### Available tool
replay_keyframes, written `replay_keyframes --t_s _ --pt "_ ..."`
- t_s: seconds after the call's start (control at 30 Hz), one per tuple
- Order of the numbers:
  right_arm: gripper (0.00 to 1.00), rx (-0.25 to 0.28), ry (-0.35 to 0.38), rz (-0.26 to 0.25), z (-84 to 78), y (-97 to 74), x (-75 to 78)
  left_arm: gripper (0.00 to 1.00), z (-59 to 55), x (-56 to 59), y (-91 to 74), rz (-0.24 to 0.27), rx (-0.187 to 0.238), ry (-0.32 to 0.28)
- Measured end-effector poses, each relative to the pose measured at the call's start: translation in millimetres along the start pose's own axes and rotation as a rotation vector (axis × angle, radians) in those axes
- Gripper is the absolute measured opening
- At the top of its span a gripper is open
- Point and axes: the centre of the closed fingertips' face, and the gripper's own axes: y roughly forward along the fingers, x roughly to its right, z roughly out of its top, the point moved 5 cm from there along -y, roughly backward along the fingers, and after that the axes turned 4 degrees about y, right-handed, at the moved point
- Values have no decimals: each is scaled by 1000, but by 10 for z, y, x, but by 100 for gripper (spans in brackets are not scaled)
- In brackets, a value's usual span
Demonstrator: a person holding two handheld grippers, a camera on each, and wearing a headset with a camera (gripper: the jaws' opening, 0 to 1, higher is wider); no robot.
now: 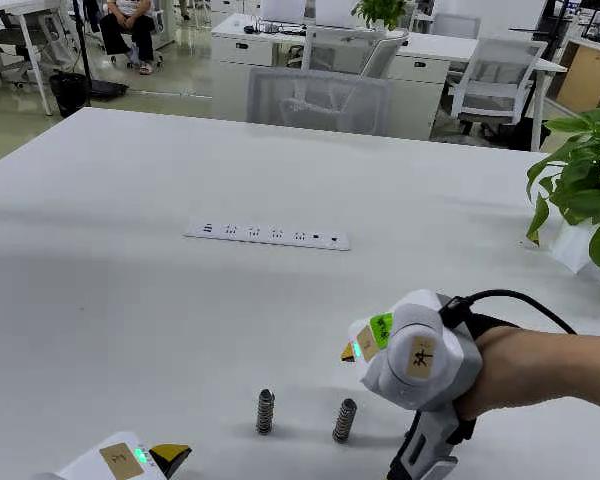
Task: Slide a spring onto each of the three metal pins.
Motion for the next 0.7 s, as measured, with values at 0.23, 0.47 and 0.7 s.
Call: replay_keyframes --t_s 0.23,0.47,0.7 --pt "98 78 105 -52 -140 -173 -86 100 23 52 6 -9 -4 16" --pt "98 132 213 -109 -372 -350 -282 100 39 88 21 -21 -5 31" --pt "98 187 310 -170 -553 -517 -416 100 29 107 38 -31 -10 43"
